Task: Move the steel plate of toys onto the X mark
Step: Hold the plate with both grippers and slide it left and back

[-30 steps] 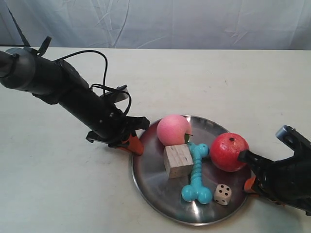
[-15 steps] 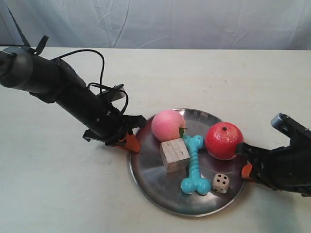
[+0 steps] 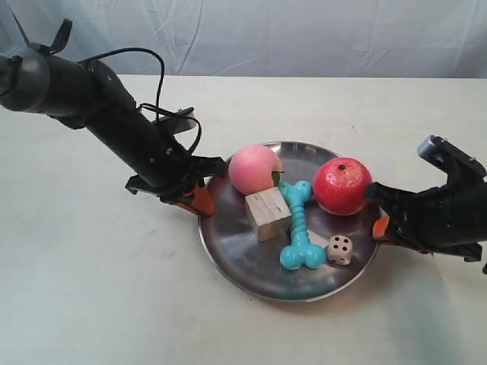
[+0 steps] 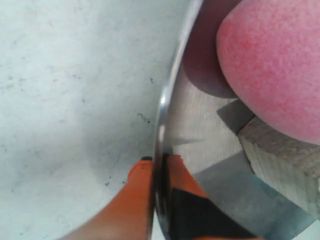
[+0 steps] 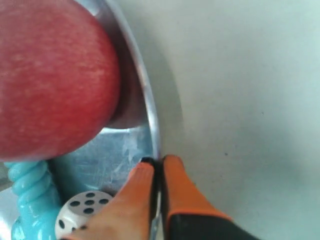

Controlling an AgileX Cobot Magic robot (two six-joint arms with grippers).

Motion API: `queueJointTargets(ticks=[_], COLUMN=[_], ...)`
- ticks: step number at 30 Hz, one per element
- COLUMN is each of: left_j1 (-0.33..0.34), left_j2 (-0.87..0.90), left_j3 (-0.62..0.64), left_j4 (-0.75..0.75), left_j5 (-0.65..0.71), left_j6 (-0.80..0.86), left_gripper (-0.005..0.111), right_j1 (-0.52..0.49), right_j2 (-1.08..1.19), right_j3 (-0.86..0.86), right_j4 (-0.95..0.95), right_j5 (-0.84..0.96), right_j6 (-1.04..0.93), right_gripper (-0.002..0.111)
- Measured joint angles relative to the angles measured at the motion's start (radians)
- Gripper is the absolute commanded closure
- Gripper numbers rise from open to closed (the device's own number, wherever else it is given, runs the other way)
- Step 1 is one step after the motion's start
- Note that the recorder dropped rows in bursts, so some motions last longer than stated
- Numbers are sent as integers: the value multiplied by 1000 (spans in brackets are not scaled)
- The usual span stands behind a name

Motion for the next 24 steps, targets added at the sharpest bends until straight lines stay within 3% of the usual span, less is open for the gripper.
queueJointTargets(ticks=[6, 17, 24], left_j1=[18, 171, 221], left_j2=[0, 0, 0], left_j3=[-54, -113, -142], left_j4=[87, 82, 107], left_j5=[44, 119, 130], left_j6=[-53, -78, -94], left_gripper=[107, 107, 107], right_j1=[-7, -9, 11], right_j2=[83, 218, 310], right_j3=[-117, -351, -507], right_j4=[-105, -124, -142], right_j5=[77, 278, 364], right_j6=[80, 142, 197], right_gripper=[109, 109, 109])
